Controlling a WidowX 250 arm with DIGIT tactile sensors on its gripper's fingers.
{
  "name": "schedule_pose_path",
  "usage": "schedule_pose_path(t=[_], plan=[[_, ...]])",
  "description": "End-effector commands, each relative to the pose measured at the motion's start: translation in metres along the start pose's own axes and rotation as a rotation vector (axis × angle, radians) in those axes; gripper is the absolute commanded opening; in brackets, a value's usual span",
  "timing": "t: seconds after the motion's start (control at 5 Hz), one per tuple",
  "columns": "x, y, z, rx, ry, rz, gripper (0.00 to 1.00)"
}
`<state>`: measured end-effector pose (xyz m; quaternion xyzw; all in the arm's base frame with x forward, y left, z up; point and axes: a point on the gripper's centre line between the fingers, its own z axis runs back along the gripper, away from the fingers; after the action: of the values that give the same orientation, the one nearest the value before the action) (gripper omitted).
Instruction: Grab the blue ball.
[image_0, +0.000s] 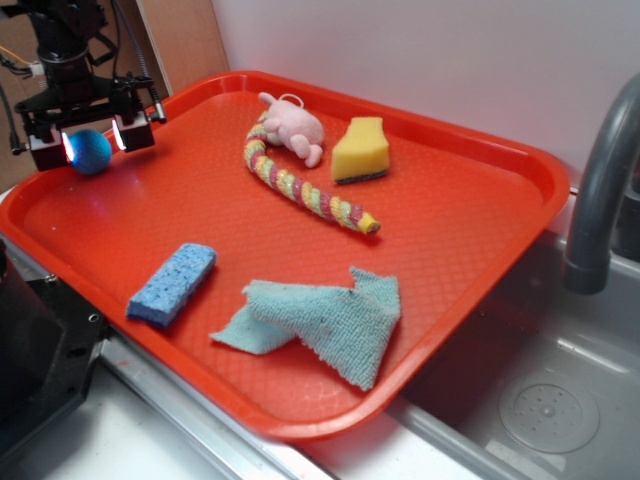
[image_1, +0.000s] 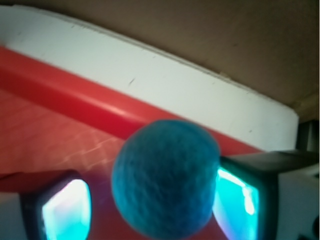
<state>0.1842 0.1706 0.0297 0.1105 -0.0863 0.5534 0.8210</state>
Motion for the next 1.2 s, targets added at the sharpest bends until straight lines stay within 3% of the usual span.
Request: schedule_pose_path(t=[0.0, 0.4, 0.6, 0.8, 1.0], plan=[[0.001, 0.007, -0.002, 0.015, -0.042, -0.055, 0.00], [0.000, 0.012, 0.000, 0.006, -0.052, -0.118, 0.00], [0.001, 0.006, 0.034, -0.154, -0.061, -0.289, 0.00], [-0.020, -0.034, 0.094, -0.310, -0.143, -0.497, 0.00], [-0.046, -0.042, 0.155, -0.468, -0.237, -0.703, 0.00]])
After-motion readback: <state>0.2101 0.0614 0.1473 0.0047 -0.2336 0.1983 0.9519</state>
